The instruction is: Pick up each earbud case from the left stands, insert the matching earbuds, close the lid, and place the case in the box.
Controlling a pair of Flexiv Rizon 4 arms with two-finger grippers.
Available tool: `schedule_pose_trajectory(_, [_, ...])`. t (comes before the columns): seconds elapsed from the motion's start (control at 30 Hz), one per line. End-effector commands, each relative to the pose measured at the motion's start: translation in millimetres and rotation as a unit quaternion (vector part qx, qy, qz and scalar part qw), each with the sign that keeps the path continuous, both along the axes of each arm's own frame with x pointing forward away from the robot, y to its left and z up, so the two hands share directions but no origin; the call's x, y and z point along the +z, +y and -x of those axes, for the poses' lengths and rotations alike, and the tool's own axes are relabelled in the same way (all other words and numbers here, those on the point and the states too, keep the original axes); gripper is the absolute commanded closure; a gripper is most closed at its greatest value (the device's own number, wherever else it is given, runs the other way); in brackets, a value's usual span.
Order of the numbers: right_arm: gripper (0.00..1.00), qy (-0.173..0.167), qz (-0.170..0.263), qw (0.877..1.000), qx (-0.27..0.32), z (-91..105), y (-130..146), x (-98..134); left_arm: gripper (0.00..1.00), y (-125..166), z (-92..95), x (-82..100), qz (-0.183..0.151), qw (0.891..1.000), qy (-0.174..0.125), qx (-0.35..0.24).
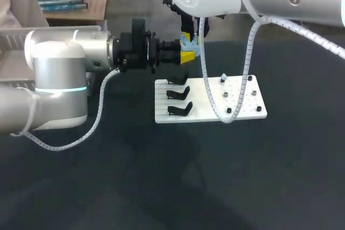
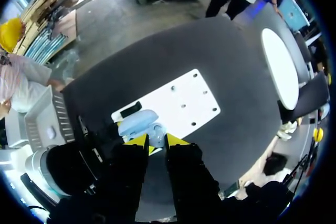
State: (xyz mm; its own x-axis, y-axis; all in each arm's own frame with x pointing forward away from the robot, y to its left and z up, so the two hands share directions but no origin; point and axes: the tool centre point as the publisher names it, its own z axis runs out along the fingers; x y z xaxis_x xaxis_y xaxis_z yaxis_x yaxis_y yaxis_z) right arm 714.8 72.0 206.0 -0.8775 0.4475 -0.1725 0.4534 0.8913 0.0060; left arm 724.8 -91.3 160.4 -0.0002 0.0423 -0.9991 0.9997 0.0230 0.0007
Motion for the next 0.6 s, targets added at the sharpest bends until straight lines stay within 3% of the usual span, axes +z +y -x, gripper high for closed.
schedule_pose_trajectory(0.03, [1.0, 0.002, 0.0, 1.0, 0.0, -2.1, 1.0, -0.8, 1.0, -0.2, -0.3, -0.4, 0.001, 1.0, -0.001, 0.0])
schedule_pose_trajectory(0.6, [1.0, 0.009, 0.002, 1.0, 0.005, -4.5, 2.9, -6.4, 1.0, -0.2, -0.3, -0.4, 0.001, 1.0, -0.001, 0.0])
